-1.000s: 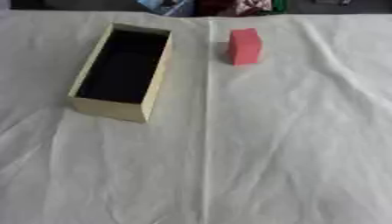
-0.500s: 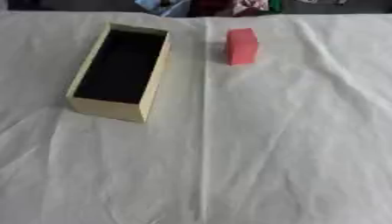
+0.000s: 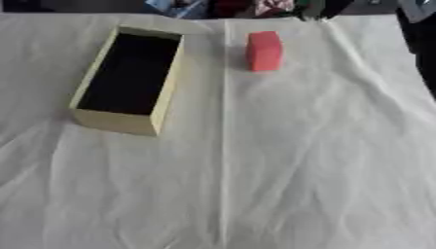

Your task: Pick up objects on the table and place them in the box.

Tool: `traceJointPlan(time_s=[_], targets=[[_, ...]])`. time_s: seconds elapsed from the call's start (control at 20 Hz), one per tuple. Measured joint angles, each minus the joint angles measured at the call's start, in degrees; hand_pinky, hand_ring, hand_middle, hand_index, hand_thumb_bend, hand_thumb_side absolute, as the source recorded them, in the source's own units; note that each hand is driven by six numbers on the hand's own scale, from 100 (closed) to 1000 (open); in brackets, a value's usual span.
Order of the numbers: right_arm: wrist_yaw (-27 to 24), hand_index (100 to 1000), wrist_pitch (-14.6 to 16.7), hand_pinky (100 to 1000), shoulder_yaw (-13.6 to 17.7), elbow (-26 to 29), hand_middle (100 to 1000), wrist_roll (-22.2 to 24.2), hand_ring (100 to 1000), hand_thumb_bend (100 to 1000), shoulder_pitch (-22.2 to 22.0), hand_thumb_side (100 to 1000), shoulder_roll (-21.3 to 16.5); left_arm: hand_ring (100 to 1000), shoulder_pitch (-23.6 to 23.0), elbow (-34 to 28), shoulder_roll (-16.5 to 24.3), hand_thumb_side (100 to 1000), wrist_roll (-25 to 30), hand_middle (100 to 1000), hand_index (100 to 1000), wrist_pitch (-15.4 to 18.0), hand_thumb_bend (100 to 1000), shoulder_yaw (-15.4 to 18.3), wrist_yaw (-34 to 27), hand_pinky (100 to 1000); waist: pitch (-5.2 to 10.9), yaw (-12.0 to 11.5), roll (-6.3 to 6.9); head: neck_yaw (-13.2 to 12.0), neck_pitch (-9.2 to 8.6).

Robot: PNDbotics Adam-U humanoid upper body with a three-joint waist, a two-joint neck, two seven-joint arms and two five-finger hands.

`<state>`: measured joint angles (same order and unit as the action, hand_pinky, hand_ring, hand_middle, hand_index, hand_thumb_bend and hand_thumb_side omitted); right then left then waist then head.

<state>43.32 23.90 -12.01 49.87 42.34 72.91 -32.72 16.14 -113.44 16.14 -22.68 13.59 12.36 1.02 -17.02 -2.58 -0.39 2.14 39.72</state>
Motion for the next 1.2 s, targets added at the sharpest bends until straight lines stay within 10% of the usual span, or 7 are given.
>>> traceJointPlan(time_s=[0.4,1.2], targets=[[3.43,1000,-1.35,853,0.97,-4.25,975,1.36,833,433,0.74,279,3.47,547,0.04,0.0,-0.04,104,0.43,533,685,0.02,100,-0.12,-0.23,576,0.0,-0.54,0.0,0.65,-0.01],[5.79,1000,-1.91,870,3.32,-8.75,984,1.92,857,398,1.53,138,5.34,545,0.58,0.0,-0.5,112,0.86,531,683,-0.06,100,-0.15,-0.49,573,-0.92,-1.75,0.0,1.95,-1.59]])
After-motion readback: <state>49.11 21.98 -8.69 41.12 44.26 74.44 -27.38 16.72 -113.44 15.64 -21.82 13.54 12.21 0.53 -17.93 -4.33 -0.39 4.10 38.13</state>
